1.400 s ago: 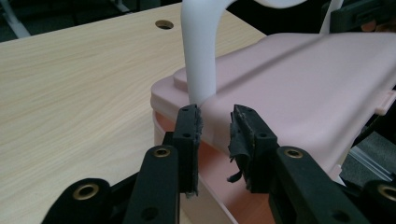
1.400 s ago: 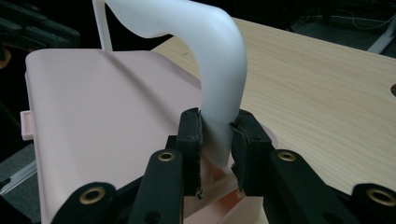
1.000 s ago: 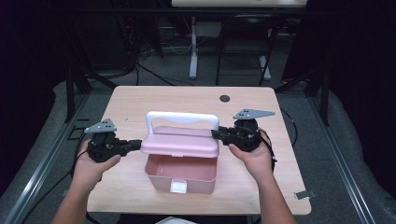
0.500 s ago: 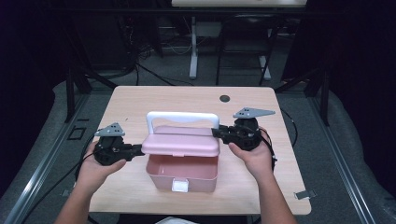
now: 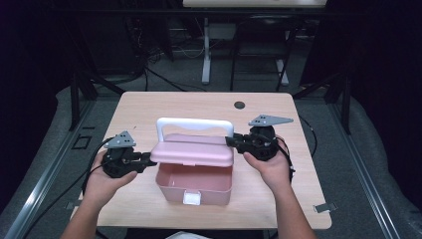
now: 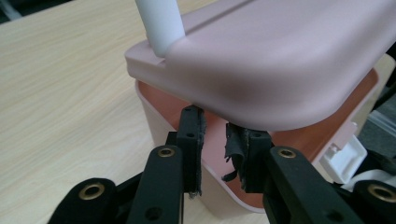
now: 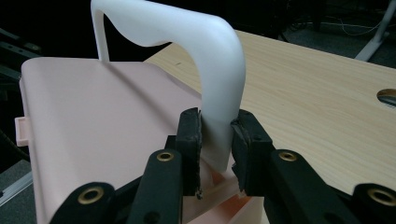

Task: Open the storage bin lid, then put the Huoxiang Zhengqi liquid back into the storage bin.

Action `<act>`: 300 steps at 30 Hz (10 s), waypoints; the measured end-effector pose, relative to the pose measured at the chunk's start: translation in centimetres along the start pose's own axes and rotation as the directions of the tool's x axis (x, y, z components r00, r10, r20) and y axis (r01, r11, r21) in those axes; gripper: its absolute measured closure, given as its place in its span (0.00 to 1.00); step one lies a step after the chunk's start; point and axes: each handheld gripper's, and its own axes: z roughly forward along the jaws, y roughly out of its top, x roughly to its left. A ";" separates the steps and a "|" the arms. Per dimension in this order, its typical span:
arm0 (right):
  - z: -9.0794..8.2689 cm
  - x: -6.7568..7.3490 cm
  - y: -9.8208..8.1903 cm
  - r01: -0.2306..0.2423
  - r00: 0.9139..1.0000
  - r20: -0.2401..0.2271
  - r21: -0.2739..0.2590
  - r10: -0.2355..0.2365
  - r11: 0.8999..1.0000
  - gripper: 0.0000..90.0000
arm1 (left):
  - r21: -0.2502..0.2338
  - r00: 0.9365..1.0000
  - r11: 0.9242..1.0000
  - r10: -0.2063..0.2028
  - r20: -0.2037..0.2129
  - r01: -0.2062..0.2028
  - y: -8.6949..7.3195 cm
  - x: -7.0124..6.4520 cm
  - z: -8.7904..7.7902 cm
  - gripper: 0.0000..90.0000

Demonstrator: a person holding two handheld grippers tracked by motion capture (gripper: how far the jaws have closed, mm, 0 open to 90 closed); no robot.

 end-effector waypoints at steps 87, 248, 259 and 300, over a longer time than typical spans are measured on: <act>1.6 1.5 -8.3 -0.027 0.987 0.162 0.114 0.008 0.993 0.75 | -0.248 0.999 0.968 -0.039 -0.022 0.032 3.6 2.2 0.7 0.81; 1.7 1.4 -8.8 -0.056 0.986 0.163 0.076 0.043 0.996 0.76 | -0.101 0.967 0.963 -0.253 -0.038 0.248 4.2 9.4 11.2 0.87; 1.7 1.6 -8.8 -0.051 0.984 0.175 0.079 0.036 0.996 0.77 | -0.096 0.979 0.975 -0.203 -0.029 0.199 3.4 8.1 9.7 0.80; 1.4 2.1 -8.5 -0.059 0.988 0.146 0.107 0.043 0.993 0.76 | -0.043 0.986 0.985 -0.163 0.028 0.164 -0.6 5.8 7.9 0.88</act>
